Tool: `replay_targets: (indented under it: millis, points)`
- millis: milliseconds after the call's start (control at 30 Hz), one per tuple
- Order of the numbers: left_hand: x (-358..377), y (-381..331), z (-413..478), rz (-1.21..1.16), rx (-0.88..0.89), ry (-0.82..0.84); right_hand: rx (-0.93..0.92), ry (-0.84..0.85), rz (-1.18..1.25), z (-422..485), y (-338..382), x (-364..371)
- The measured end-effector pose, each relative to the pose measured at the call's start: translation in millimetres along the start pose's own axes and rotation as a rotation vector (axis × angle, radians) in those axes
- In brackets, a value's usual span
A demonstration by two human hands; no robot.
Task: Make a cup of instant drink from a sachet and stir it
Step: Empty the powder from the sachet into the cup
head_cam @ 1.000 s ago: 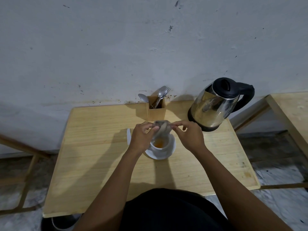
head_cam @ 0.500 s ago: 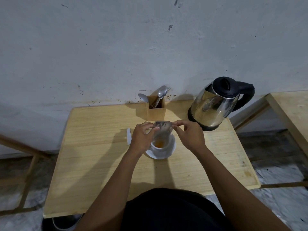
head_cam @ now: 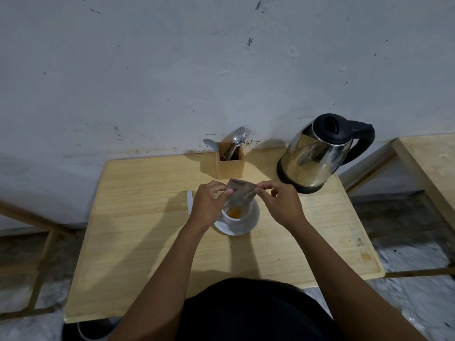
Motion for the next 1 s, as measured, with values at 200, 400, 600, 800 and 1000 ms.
replay_targets:
  millis: [200, 400, 600, 800, 1000]
  points:
    - [1, -3, -3, 0.023, 0.014, -0.003, 0.009, 0.016, -0.043, -1, -4, 0]
    - [6, -2, -5, 0.047, 0.005, 0.027, 0.028, 0.047, -0.032, 0, -5, 2]
    - [6, 0, -6, 0.068, -0.016, 0.034, 0.021, 0.075, -0.072, 5, -4, 1]
    - [9, -8, -8, 0.04, -0.039, 0.068, -0.028, 0.023, -0.134, 8, 1, -9]
    - [-14, 6, -6, -0.123, -0.214, 0.003, -0.094, 0.071, 0.047, 5, 10, -18]
Point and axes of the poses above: each hand's wrist, its own z-axis towards the middle knuckle, its own x-axis out of the palm, y = z × x, the point moved 10 cm from there along z, towards the middle knuckle, and after that the axes turned 15 degrees about -y, right-handed, at the moved point
